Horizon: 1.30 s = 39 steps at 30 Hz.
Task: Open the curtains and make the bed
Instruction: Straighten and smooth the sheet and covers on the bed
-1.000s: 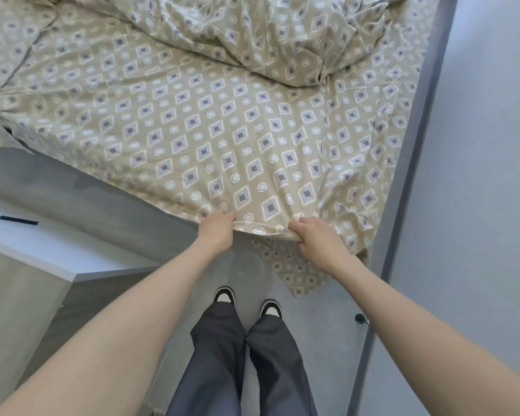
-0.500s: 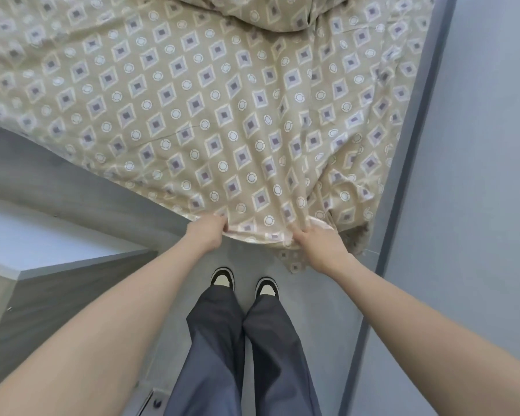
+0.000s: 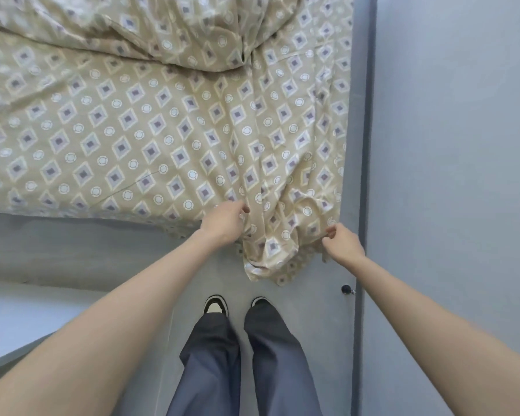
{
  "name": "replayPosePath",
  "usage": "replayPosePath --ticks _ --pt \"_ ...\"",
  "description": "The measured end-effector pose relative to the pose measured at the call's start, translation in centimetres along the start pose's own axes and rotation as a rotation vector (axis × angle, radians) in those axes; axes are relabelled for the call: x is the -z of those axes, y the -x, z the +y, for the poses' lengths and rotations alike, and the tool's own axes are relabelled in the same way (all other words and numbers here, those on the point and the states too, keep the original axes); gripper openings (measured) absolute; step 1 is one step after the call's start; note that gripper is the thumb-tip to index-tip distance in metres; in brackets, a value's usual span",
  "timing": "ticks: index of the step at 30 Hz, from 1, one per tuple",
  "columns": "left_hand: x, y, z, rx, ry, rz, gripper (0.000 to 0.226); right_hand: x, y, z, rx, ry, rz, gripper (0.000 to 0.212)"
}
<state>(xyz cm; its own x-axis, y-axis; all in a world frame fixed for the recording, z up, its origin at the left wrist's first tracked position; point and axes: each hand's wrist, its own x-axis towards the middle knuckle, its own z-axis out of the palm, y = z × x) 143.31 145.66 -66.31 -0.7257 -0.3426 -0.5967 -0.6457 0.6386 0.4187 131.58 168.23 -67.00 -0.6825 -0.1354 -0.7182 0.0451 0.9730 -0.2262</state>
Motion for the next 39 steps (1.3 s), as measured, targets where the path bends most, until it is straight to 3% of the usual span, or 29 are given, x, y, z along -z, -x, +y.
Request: replayPosePath --ticks 7,11,20,25,30,31,36,39 --pt "-0.9 -2.6 3.6 -0.031 0.149 0.025 0.036 1.2 -4.7 0.8 -0.207 -0.373 -0.124 0.048" --pt "-3.0 -4.6 5.7 0.043 0.248 0.032 0.035 0.9 -7.7 1.6 -0.244 -0.536 -0.258 0.054" --pt "-5.8 -7.0 8.8 0.187 0.328 0.118 0.036 0.6 -11.1 2.1 -0.114 -0.594 -0.339 0.016" --pt "-5.7 -6.4 9.5 0.241 0.323 0.134 0.035 2.0 -10.2 1.6 -0.13 -0.758 -0.302 0.012" --pt "-5.2 -5.2 11.1 0.27 0.271 0.124 0.039 5.3 -8.7 2.7 -0.133 -0.862 -0.256 0.068" --pt "-5.1 -4.9 11.5 0.271 0.26 0.113 0.038 6.3 -8.3 3.1 -0.123 -0.875 -0.253 0.07" --pt "-5.7 -4.0 13.5 0.265 0.25 0.084 0.035 7.8 -7.6 6.0 0.013 -0.71 -0.079 0.03" --pt "-6.5 -4.1 14.3 0.214 0.217 0.046 0.036 6.7 -6.6 7.7 -0.016 -0.616 -0.067 0.03"
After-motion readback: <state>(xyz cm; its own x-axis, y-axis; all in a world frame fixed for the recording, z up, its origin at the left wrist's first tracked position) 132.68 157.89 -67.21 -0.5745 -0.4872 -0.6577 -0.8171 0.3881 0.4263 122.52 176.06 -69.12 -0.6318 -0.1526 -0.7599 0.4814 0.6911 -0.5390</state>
